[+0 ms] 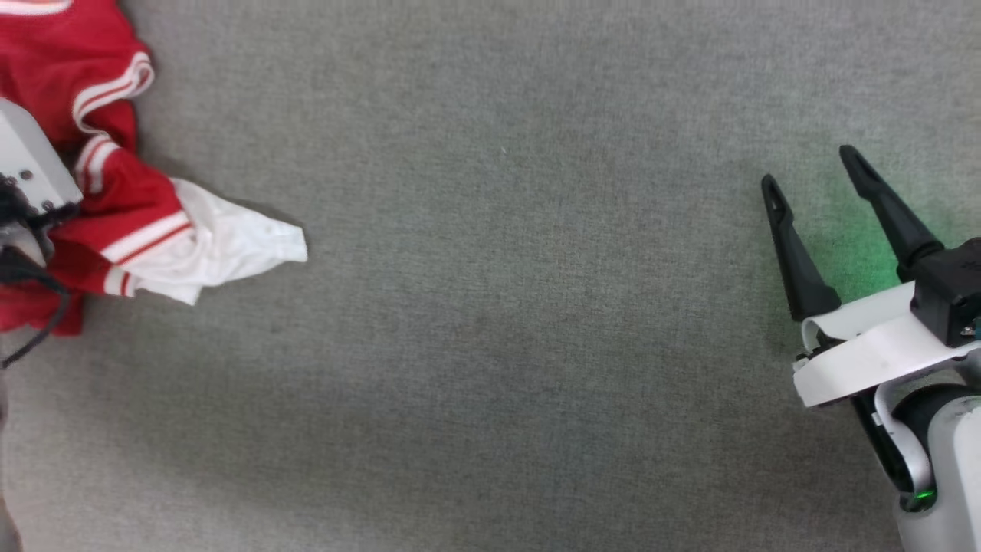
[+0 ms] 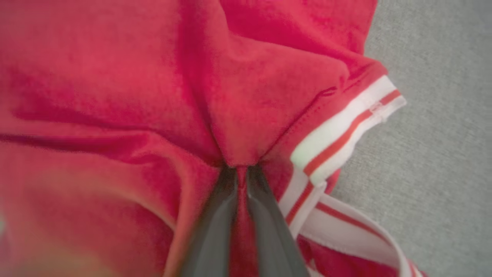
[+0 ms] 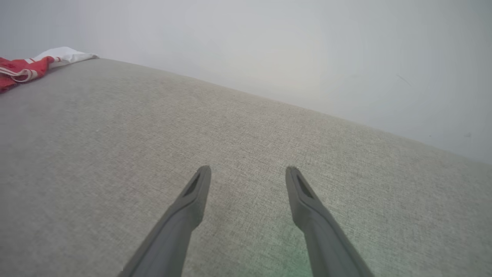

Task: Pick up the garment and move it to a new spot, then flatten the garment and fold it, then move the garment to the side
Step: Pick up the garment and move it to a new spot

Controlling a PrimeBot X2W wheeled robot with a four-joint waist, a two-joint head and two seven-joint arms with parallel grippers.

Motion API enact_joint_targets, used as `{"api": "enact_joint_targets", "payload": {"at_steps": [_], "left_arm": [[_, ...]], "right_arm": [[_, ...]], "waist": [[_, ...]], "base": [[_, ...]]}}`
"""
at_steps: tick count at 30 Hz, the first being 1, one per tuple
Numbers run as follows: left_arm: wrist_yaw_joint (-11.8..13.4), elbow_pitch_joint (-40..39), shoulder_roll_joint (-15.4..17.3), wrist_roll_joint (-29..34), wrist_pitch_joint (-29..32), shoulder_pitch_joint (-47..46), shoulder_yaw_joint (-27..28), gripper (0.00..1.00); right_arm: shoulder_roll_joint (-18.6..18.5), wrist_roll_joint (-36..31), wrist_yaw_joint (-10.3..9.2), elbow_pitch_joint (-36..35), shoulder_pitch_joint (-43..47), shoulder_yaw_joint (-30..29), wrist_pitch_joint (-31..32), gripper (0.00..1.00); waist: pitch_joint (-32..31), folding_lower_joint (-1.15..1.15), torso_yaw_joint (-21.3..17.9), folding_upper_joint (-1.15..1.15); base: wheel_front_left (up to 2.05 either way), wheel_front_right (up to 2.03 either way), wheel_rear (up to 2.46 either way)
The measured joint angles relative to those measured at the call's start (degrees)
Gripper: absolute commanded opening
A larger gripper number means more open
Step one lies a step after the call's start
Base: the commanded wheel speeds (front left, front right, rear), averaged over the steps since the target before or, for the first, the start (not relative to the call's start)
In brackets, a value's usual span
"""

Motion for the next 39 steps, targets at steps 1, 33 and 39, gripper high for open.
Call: {"api": "enact_joint_targets", "payload": {"at_steps": [1,33,39], "left_arm": [[-0.38,0.3,0.03,0.25,-0.8,-0.02,-0.27,0.0],[-0.66,-32.16,7.99,-1.66,3.74,-0.21,-7.37,0.0],[4.27,-42.44,6.24,-3.32,8.81,3.31,-7.89,0.0]], "right_arm": [[0.13,0.19,0.0,0.34,0.13,0.03,-0.09,1.0],[5.64,2.41,0.0,13.1,4.89,-2.13,-6.17,1.0],[4.85,1.03,0.0,13.35,4.71,-5.92,-7.1,1.0]], "waist": [[-0.59,0.0,0.12,0.0],[-25.99,0.0,-0.46,0.0],[-26.24,0.0,-4.01,0.0]], "base": [[0.0,0.0,0.0],[0.0,0.0,0.0],[0.0,0.0,0.0]]}}
